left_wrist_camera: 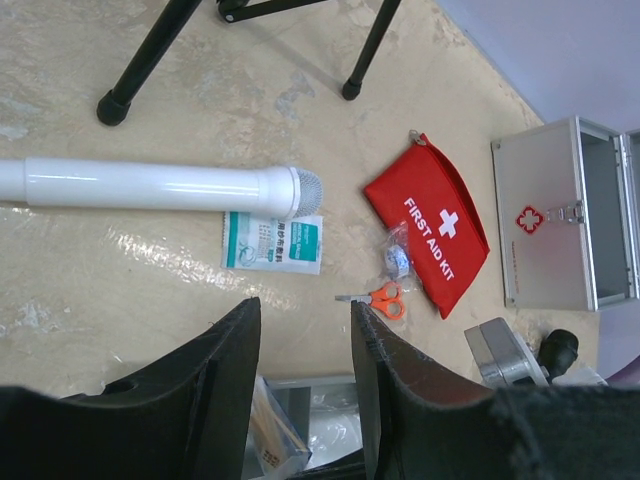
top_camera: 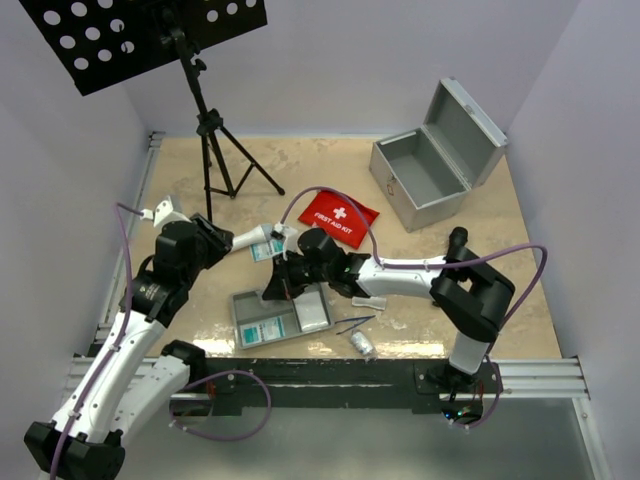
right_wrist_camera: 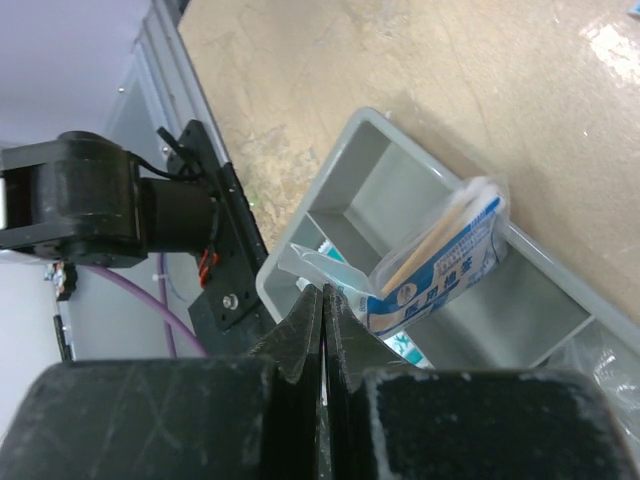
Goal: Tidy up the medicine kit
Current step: Place the medical item at the medicine box compartment.
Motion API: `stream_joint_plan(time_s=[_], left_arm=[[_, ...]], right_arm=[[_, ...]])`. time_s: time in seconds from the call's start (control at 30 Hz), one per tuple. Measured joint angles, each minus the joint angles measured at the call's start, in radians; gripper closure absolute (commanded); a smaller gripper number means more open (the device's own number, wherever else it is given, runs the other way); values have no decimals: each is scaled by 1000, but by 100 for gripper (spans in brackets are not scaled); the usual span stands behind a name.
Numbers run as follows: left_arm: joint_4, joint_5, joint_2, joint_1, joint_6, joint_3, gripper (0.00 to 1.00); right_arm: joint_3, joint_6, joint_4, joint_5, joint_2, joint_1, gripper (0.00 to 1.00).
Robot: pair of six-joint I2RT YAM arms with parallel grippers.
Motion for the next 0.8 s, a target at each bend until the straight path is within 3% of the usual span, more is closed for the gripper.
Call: stream_joint_plan(time_s=[0.5, 0.8], left_arm=[[1, 2, -1, 0, -2, -6, 54], [5, 5, -3, 0, -2, -14, 54]], right_arm=[[142, 17, -41, -54, 2, 69, 100], [124, 39, -18, -73, -2, 63, 100]])
